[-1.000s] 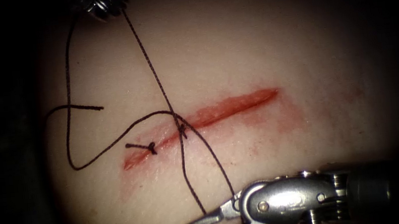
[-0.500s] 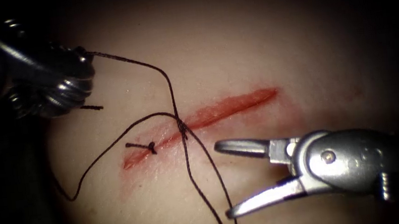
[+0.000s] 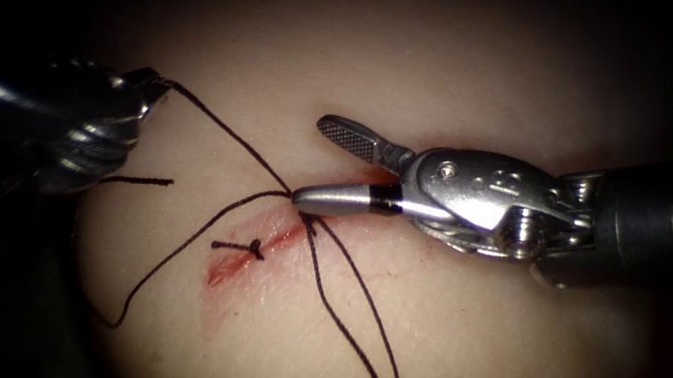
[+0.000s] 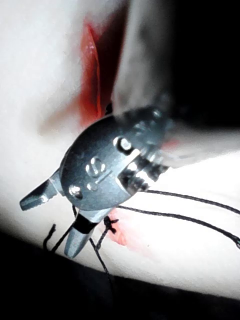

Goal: Wound Closure

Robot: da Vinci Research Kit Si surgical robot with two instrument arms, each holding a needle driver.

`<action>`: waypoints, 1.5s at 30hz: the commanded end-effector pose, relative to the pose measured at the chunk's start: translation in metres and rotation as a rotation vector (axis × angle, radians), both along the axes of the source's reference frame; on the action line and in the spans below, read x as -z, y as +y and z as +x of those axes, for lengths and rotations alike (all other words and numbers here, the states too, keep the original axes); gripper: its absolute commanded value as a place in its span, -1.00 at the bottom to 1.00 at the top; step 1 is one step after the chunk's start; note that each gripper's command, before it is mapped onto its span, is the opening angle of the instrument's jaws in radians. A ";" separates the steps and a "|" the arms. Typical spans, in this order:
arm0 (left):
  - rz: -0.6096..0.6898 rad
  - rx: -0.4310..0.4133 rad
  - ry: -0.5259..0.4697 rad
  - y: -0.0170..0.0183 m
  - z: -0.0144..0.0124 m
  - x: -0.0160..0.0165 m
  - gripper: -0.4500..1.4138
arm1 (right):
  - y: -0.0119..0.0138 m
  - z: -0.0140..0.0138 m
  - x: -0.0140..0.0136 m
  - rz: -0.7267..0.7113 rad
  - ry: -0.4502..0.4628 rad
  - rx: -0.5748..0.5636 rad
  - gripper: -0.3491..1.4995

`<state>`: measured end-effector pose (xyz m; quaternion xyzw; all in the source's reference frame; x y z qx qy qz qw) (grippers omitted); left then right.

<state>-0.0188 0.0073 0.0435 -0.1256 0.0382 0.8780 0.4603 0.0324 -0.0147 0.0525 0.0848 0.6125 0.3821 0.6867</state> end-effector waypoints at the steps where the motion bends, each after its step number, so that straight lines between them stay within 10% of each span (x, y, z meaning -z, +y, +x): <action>1: -0.012 0.004 0.001 0.0004 -0.0006 -0.0003 -1.00 | -0.0003 0.0013 -0.0013 0.012 0.005 -0.001 0.78; 40: -0.045 -0.008 0.019 0.0000 -0.0034 0.0002 -1.00 | -0.0019 0.0076 -0.0024 0.056 0.037 0.130 0.47; 43: -0.045 -0.008 0.019 0.0000 -0.0034 0.0002 -1.00 | -0.0020 0.0071 -0.0023 0.109 0.066 0.155 -1.00; 45: -0.044 -0.008 0.019 0.0000 -0.0034 0.0003 -1.00 | -0.0020 0.0067 -0.0024 0.117 0.077 0.210 -1.00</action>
